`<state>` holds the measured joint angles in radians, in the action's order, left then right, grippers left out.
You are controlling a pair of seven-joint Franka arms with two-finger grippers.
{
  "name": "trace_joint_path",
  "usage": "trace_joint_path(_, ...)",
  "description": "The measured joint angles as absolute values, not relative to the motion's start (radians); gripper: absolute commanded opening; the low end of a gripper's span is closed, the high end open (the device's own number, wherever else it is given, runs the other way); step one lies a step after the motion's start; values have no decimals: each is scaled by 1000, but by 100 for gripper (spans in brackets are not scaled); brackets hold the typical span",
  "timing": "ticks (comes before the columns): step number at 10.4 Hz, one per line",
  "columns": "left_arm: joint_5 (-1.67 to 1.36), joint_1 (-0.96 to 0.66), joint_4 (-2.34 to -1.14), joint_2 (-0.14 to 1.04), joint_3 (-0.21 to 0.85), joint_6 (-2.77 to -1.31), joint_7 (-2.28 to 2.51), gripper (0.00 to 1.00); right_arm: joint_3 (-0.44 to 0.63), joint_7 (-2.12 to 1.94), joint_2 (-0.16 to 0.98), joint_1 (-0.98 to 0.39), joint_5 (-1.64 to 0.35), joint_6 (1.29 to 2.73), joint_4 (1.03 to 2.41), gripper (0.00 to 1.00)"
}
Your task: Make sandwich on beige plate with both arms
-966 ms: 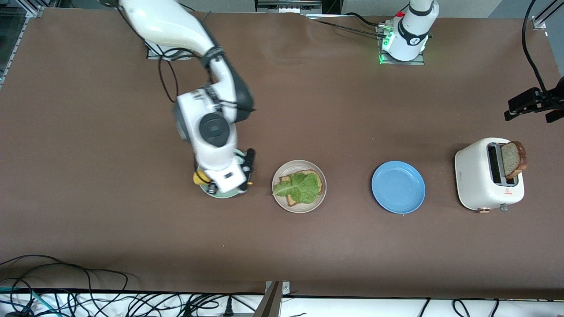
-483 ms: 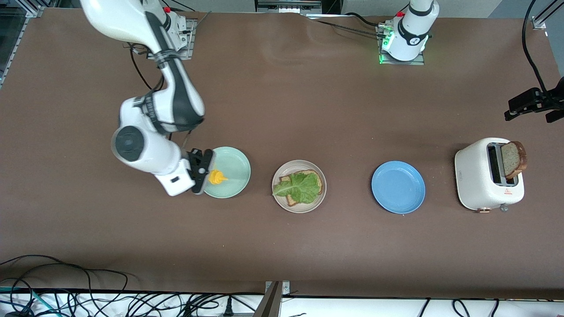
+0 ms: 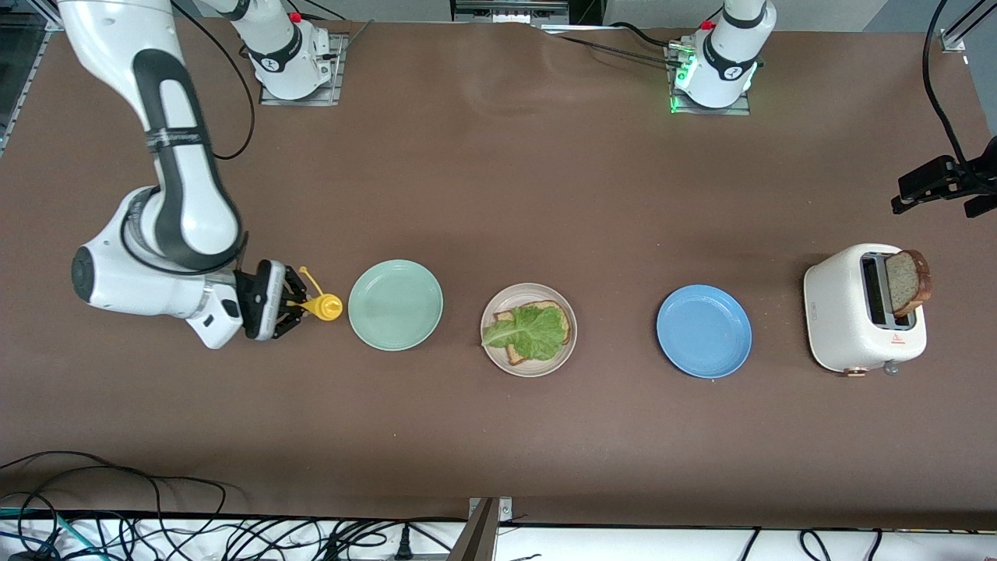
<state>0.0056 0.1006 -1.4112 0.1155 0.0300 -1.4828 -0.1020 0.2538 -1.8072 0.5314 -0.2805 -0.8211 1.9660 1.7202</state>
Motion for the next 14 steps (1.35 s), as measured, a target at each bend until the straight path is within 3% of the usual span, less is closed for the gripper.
trace_joint_path(5,5,101,-1411,116,30,-1483,-102,100,144,-2274,566,-38,-1105,1784,1840,0)
trace_joint_path(7,5,101,-1411,116,30,-1483,-102,100,138,-2420,644,-2,-1208,1660,1850,0)
trace_joint_path(11,5,101,-1411,116,30,-1483,-102,100,105,-2553,752,62,-1260,1582,1848,0)
trace_joint_path(12,5,101,-1411,117,30,-1483,-102,100,102,-2561,756,66,-1267,1580,1847,21)
trace_joint_path(13,5,101,-1411,117,30,-1483,-102,100,101,-2563,756,66,-1269,1580,1844,99)
trace_joint_path(14,5,101,-1411,118,30,-1483,-102,100,101,-2564,756,66,-1269,1584,1842,100)
